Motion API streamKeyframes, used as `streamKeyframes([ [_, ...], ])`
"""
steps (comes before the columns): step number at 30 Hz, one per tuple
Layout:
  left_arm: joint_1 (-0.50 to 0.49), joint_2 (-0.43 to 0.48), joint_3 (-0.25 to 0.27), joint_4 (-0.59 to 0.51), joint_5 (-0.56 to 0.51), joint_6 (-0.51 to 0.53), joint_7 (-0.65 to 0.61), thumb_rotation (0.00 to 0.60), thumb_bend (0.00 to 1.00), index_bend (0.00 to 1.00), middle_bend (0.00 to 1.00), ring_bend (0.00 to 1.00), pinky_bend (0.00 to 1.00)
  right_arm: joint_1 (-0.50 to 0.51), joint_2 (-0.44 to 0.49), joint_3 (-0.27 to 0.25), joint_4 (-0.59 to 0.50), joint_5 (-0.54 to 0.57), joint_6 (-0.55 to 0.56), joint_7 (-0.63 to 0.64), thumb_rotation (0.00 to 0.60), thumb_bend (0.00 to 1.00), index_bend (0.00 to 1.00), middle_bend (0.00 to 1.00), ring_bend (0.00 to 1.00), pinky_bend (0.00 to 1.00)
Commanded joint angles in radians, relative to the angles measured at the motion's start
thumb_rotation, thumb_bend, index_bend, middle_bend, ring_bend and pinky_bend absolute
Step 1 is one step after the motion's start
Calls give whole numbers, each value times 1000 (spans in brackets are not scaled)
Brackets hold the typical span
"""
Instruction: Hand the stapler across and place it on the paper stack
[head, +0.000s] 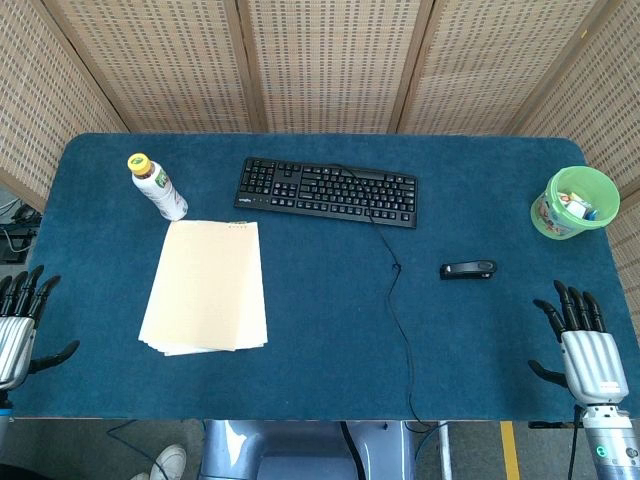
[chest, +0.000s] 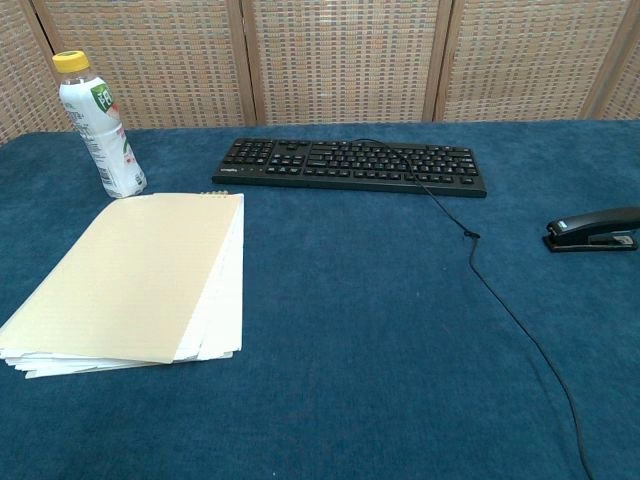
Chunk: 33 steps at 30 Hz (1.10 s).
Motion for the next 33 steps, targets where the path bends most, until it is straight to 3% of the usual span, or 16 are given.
streamKeyframes([
  [1, 0, 0, 0, -4, -1, 1, 4, 600, 190, 0, 0, 0, 0, 1, 3, 0, -3, 5, -4, -2, 600, 128, 113, 0, 0, 0],
  [25, 1, 5, 4, -21, -5, -4, 32, 600, 192, 0, 0, 0, 0, 13, 3, 1, -3, 20, -38, 27, 600, 128, 147, 0, 0, 0],
  [33, -5, -3, 1, -16, -16, -17, 42, 600, 193, 0, 0, 0, 0, 94, -17, 57, -1, 86, -142, -2, 600, 125, 234, 0, 0, 16],
])
